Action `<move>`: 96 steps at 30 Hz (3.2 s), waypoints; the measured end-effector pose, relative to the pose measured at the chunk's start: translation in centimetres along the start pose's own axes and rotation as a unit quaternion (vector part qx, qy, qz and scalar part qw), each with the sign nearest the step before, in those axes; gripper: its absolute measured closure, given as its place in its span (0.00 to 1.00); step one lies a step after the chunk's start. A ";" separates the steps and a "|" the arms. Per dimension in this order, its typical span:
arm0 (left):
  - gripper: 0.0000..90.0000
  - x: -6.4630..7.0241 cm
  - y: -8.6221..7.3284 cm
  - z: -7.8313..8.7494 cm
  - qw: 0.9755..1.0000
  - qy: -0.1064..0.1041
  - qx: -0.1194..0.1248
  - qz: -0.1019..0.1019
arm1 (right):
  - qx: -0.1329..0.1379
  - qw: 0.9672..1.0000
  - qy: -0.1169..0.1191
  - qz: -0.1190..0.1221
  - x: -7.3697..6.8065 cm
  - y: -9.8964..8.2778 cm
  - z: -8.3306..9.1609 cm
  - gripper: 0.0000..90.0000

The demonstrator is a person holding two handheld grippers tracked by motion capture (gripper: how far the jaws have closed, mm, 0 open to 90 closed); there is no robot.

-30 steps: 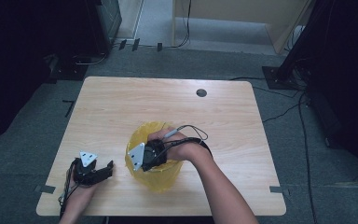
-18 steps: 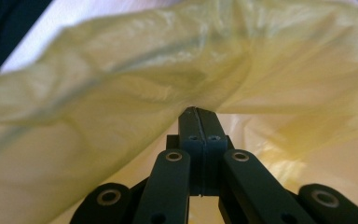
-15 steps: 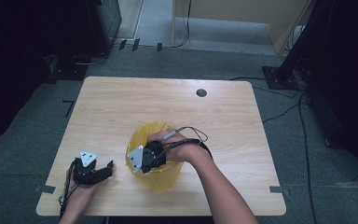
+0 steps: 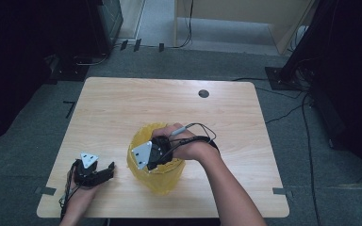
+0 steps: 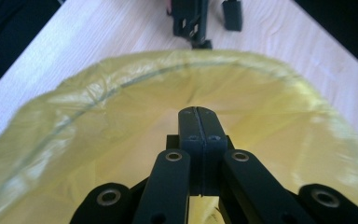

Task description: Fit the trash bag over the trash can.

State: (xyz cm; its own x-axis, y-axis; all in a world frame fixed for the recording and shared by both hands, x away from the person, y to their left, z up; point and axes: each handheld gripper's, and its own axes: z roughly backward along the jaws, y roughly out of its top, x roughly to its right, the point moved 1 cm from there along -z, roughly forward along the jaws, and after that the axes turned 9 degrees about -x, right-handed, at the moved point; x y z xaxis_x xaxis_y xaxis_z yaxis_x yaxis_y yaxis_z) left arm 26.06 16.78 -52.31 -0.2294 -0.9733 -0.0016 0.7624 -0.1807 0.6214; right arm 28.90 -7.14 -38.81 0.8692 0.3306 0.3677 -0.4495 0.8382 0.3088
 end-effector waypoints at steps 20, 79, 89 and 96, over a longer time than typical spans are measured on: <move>0.25 0.0 0.0 0.0 1.000 0.000 0.000 0.000 | 0.084 0.993 -0.011 -0.079 -1.7 -2.1 5.1 0.91; 0.25 0.0 0.0 0.0 1.000 0.001 0.000 0.001 | 0.181 0.808 -0.185 -0.529 -13.0 -16.5 1.2 0.04; 0.25 0.0 0.0 0.0 1.000 0.001 0.001 0.001 | 0.139 0.753 -0.208 -0.609 -13.6 -19.5 0.1 0.04; 0.25 0.0 0.0 0.0 1.000 0.001 0.000 0.001 | 0.112 0.722 -0.218 -0.648 -14.1 -21.1 -0.1 0.00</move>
State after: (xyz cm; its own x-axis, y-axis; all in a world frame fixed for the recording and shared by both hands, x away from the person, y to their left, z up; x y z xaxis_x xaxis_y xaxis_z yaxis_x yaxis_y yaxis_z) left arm 26.07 16.78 -52.31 -0.2269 -0.9739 -0.0015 0.7623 -0.1785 0.6221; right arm 26.12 -29.50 -50.59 0.4642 -0.8761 -0.1300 0.6171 0.2147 0.7570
